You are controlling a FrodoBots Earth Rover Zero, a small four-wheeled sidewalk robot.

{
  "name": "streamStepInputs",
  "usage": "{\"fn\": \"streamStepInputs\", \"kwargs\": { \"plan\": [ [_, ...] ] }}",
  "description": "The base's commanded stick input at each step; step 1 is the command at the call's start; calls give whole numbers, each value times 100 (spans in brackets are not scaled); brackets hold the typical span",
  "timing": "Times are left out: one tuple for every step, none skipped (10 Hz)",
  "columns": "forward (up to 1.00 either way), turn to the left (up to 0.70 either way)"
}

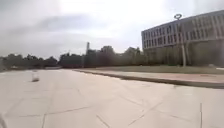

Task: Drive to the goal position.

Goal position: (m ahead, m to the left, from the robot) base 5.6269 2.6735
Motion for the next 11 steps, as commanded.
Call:
{"fn": "streamStepInputs", "kwargs": {
  "plan": [
    [70,0],
    [70,0],
    [70,0],
    [70,0],
    [70,0],
    [70,0],
    [70,0],
    [70,0],
    [70,0],
    [70,0],
    [70,0]
  ]
}}
